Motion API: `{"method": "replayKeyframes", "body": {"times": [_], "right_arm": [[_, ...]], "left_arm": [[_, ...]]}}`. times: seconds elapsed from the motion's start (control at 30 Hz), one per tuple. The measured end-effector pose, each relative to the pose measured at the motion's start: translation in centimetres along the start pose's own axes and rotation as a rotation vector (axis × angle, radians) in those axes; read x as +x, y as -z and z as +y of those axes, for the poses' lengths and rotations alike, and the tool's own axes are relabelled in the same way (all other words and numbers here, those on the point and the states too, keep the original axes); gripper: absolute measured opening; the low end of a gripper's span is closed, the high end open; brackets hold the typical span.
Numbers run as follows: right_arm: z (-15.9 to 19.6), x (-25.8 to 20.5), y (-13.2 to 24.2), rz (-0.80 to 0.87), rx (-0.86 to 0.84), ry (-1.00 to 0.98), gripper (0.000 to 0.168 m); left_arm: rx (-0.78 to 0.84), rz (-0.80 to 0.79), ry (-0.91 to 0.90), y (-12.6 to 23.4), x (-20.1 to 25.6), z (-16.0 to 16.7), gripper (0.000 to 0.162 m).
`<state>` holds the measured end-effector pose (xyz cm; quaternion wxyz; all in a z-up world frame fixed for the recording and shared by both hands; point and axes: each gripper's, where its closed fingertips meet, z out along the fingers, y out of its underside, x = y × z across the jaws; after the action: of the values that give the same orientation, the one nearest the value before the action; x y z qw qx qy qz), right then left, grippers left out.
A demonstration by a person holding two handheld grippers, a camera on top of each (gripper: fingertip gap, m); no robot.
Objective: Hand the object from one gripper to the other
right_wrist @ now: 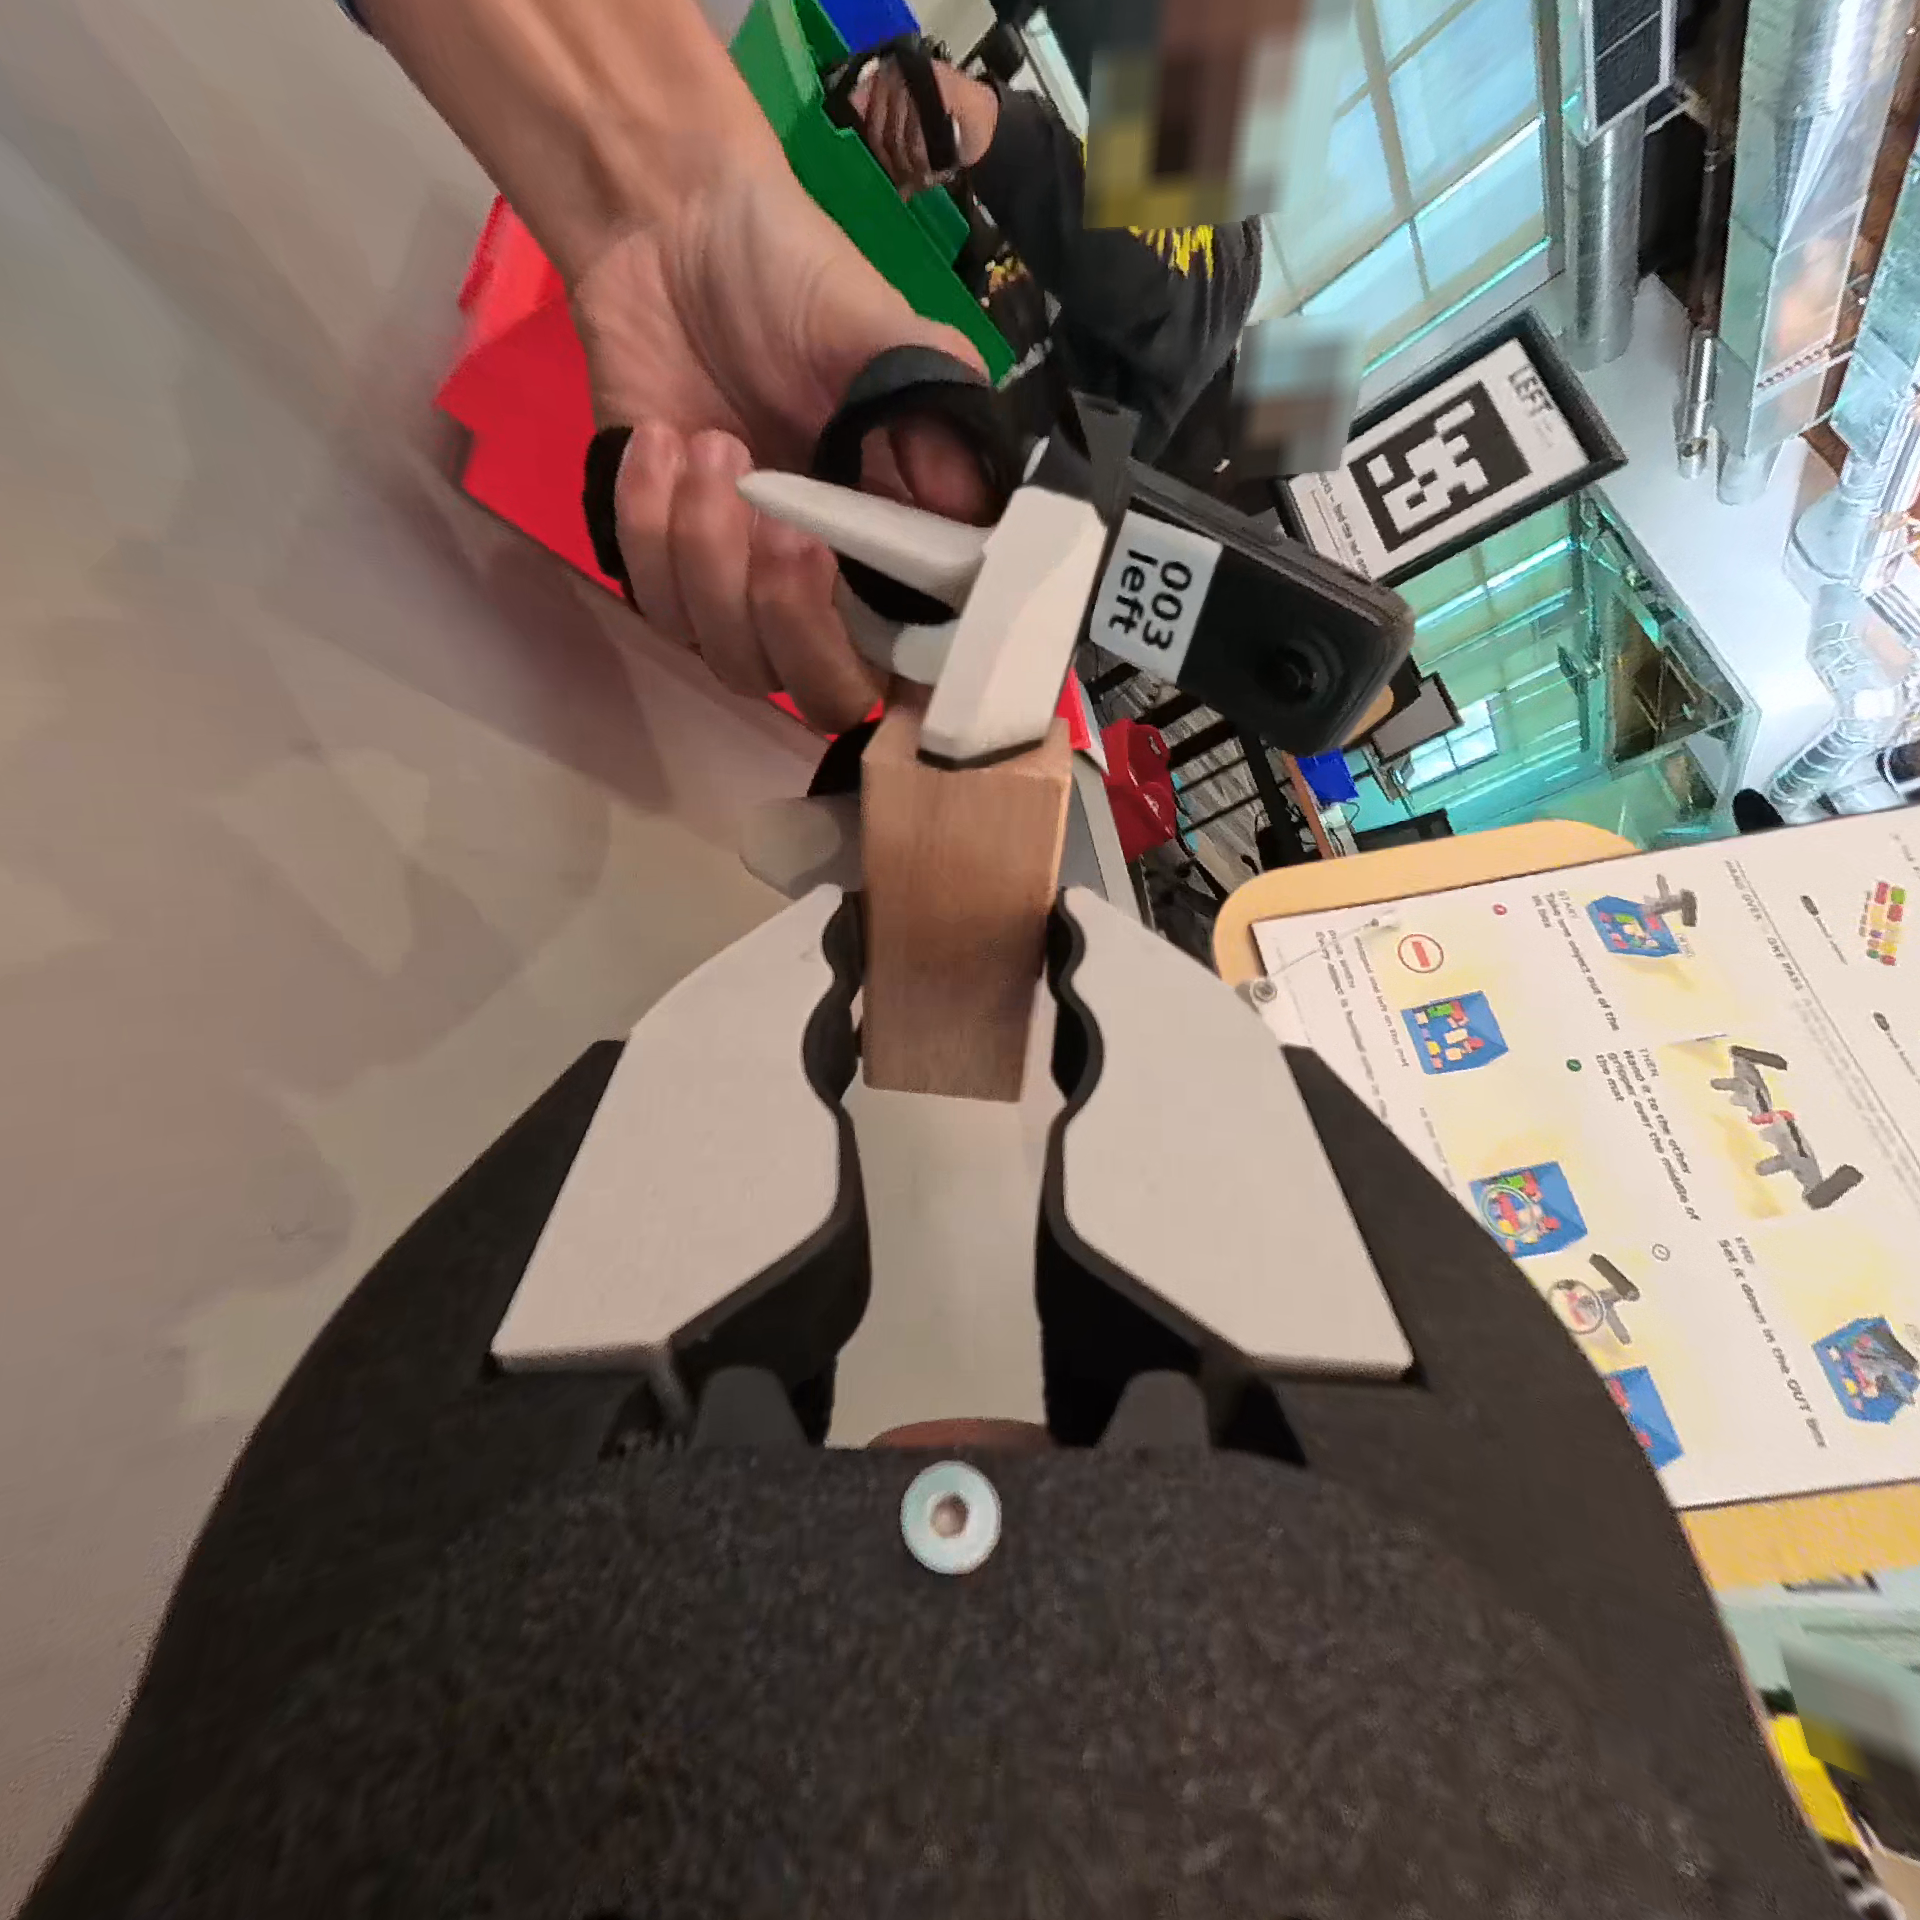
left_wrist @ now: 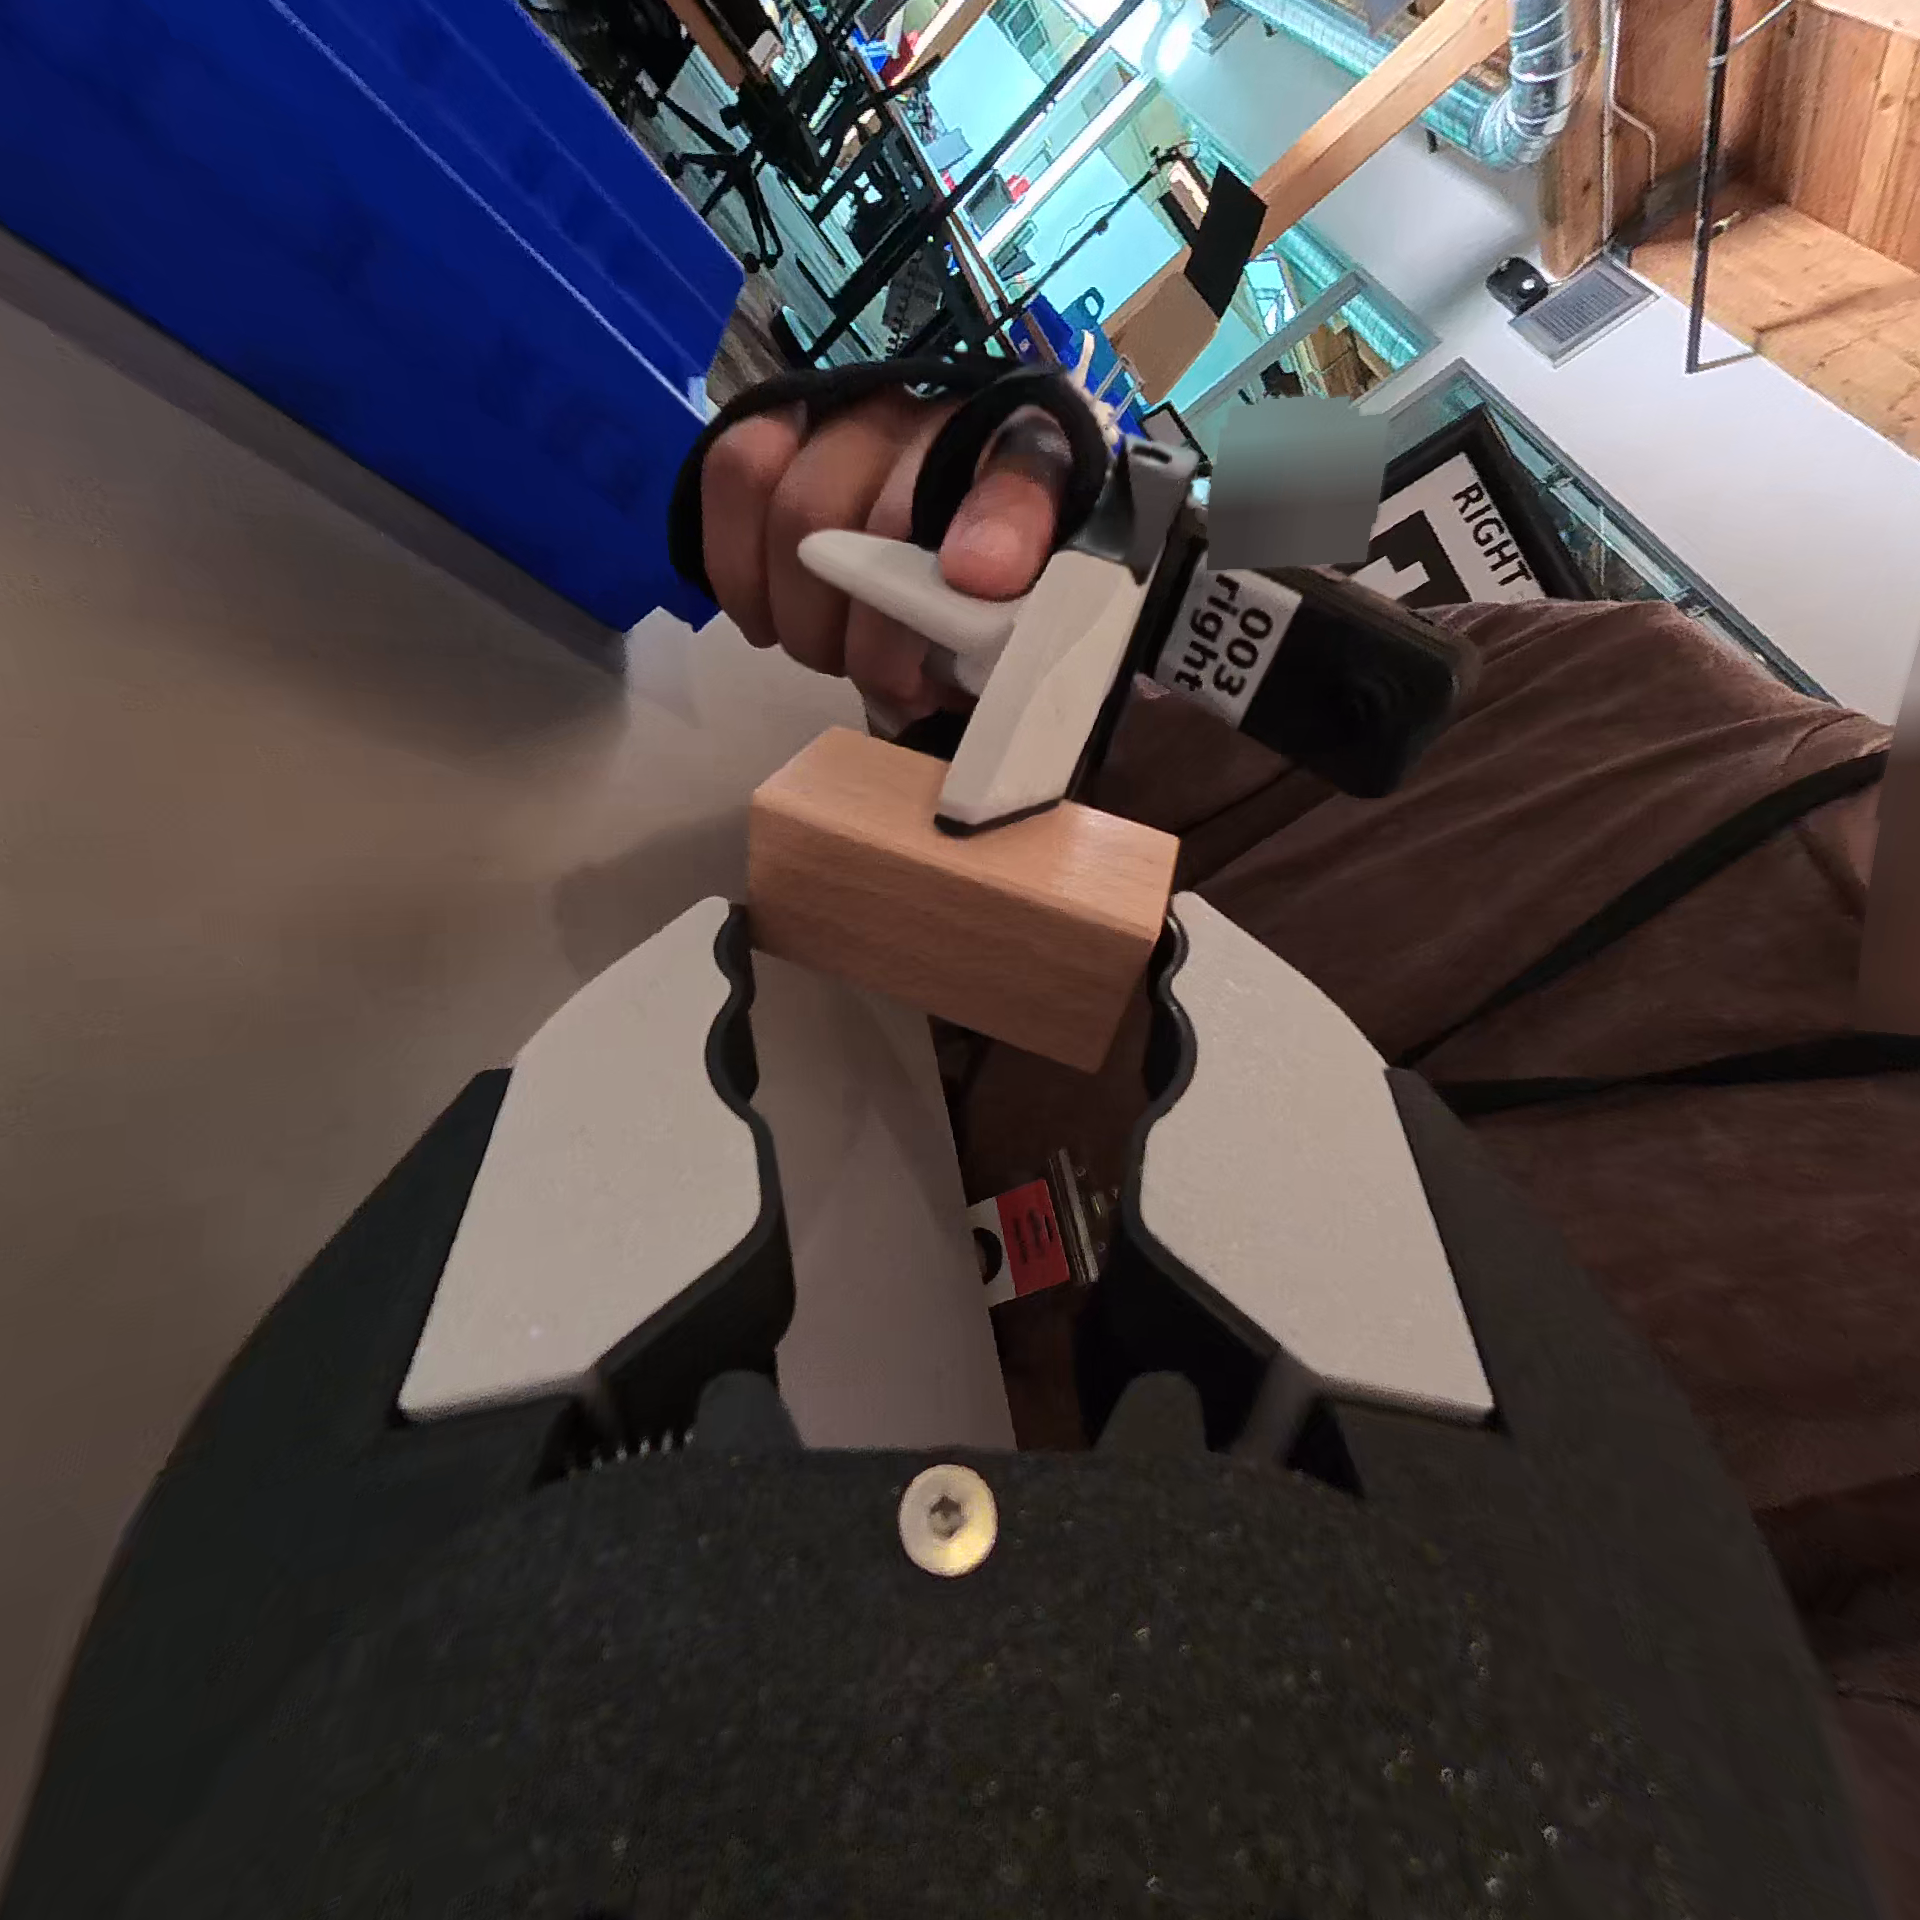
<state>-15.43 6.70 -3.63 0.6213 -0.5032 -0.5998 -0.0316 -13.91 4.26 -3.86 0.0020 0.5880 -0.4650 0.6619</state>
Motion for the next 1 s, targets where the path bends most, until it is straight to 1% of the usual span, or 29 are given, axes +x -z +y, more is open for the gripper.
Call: {"method": "replayKeyframes", "body": {"times": [0.17, 0.2, 0.23, 0.27, 0.33, 0.37, 0.43, 0.5, 0.53, 0.6, 0.63, 0.67, 0.7, 0.77, 0.83, 0.9, 1.0], "right_arm": [[-0.2, 0.5, 0.4, -0.004, -0.027, -0.034, 0.033], [-0.4, 0.9, 1.0, 0.008, -0.022, -0.052, 0.033], [-0.5, 1.6, 2.0, 0.027, -0.017, -0.083, 0.033], [-0.7, 2.5, 3.4, 0.052, -0.009, -0.126, 0.033], [-0.5, 5.4, 7.3, 0.113, 0.0, -0.23, 0.033], [0.4, 7.6, 9.7, 0.168, -0.021, -0.291, 0.033], [3.4, 12.0, 14.9, 0.255, -0.079, -0.477, 0.033], [8.5, 16.0, 19.8, 0.376, -0.2, -0.687, 0.033], [11.6, 16.9, 21.5, 0.414, -0.288, -0.769, 0.033], [17.7, 15.5, 23.1, 0.359, -0.543, -0.924, 0.033], [20.4, 14.1, 23.5, 0.322, -0.669, -0.963, 0.033], [22.5, 12.5, 23.2, 0.26, -0.757, -1.002, 0.033], [23.9, 10.7, 22.4, 0.18, -0.799, -1.057, 0.033], [25.2, 7.6, 20.1, 0.014, -0.825, -1.132, 0.033], [26.2, 5.2, 18.1, -0.107, -0.849, -1.119, 0.033], [27.0, 3.8, 16.7, -0.183, -0.874, -1.098, 0.034], [28.5, 3.0, 16.1, -0.225, -0.94, -1.095, 0.034]], "left_arm": [[0.025, -0.037, -0.003, 0.4, 0.5, 0.2, 0.071], [0.037, -0.062, -0.025, 0.7, 0.9, 0.4, 0.077], [0.051, -0.107, -0.056, 1.1, 1.3, 0.7, 0.085], [0.056, -0.168, -0.097, 1.4, 1.6, 1.3, 0.088], [0.062, -0.333, -0.192, 1.8, 1.9, 3.0, 0.088], [0.087, -0.428, -0.242, 2.0, 1.9, 3.6, 0.088], [0.196, -0.623, -0.342, 2.6, 1.8, 4.3, 0.088], [0.354, -0.779, -0.412, 3.4, 1.8, 4.7, 0.086], [0.427, -0.828, -0.429, 3.8, 1.9, 4.9, 0.085], [0.514, -0.893, -0.429, 4.2, 1.4, 5.9, 0.082], [0.535, -0.919, -0.419, 4.4, 0.9, 6.4, 0.081], [0.541, -0.941, -0.409, 4.5, 0.4, 6.9, 0.081], [0.54, -0.958, -0.4, 4.6, 0.0, 7.4, 0.08], [0.532, -0.963, -0.399, 4.5, -0.3, 7.9, 0.077], [0.518, -0.963, -0.402, 4.4, -0.5, 8.1, 0.076], [0.492, -0.959, -0.409, 4.2, -0.6, 8.3, 0.073], [0.47, -0.983, -0.419, 4.1, -0.9, 8.4, 0.072]]}}
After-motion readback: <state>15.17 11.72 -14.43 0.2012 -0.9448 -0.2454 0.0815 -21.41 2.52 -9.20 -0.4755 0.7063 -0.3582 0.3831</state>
